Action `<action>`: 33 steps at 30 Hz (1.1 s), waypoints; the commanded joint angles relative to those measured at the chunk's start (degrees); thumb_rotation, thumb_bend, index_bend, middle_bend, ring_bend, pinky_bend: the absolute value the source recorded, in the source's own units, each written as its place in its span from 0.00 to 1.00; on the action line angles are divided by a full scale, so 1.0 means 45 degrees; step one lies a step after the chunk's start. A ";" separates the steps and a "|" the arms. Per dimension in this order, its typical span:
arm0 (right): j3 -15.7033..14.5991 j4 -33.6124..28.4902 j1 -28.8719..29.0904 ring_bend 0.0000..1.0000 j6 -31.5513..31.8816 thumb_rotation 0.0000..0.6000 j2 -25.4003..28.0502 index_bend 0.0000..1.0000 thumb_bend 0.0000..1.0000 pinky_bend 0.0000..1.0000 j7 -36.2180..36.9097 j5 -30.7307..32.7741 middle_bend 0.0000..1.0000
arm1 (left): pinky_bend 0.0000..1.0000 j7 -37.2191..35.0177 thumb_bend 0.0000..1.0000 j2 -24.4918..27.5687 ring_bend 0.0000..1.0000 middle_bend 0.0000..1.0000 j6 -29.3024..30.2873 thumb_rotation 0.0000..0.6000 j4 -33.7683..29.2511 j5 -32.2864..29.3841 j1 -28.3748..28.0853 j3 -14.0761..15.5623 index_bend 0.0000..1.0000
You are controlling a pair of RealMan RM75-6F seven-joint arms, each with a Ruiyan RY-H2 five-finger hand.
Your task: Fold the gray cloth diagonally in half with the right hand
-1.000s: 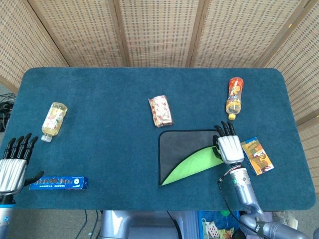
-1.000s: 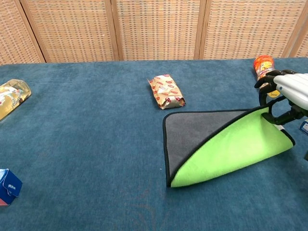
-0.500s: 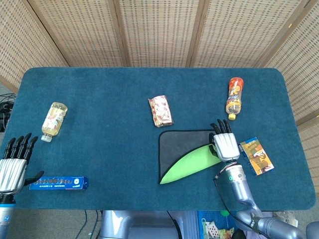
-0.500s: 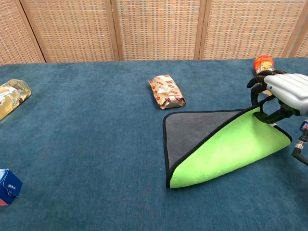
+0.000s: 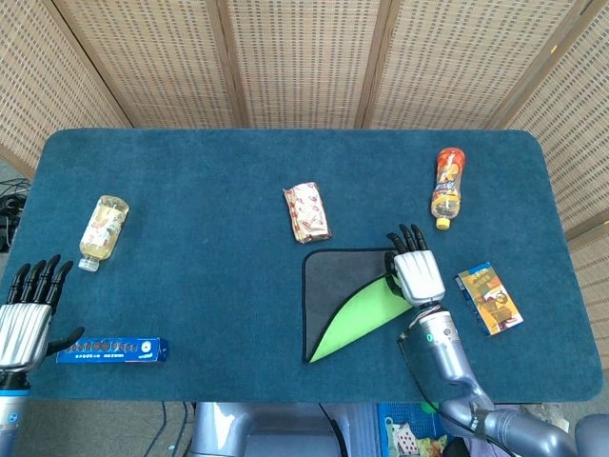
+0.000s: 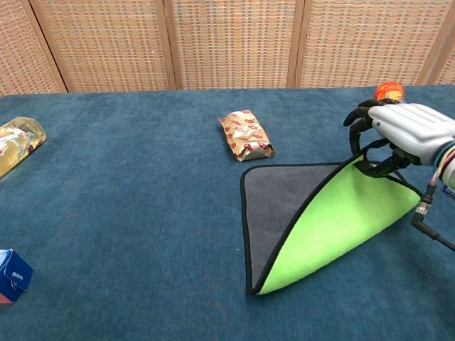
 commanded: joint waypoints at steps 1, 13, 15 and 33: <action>-0.0045 -0.0006 0.0147 0.00 -0.0069 1.00 -0.0154 0.69 0.49 0.00 -0.0058 -0.0002 0.21 | 0.00 -0.0041 0.16 0.0015 0.00 0.00 0.0000 1.00 0.0015 -0.0023 -0.0002 -0.0017 0.00; 0.0140 0.0258 0.0816 0.00 -0.0430 1.00 -0.0704 0.69 0.49 0.00 -0.0310 0.0348 0.21 | 0.00 -0.0222 0.16 0.0072 0.00 0.00 -0.0032 1.00 0.0053 -0.0101 -0.0006 -0.0038 0.00; 0.0177 0.0348 0.0947 0.00 -0.0502 1.00 -0.0785 0.69 0.49 0.00 -0.0382 0.0415 0.21 | 0.00 -0.0251 0.16 0.0076 0.00 0.00 -0.0056 1.00 0.0067 -0.0127 -0.0012 -0.0042 0.00; 0.0237 0.0578 0.1692 0.00 -0.0847 1.00 -0.1287 0.69 0.49 0.00 -0.0457 0.0667 0.21 | 0.00 -0.0339 0.16 0.0055 0.00 0.00 -0.0203 1.00 0.0167 -0.0274 -0.0063 -0.0055 0.00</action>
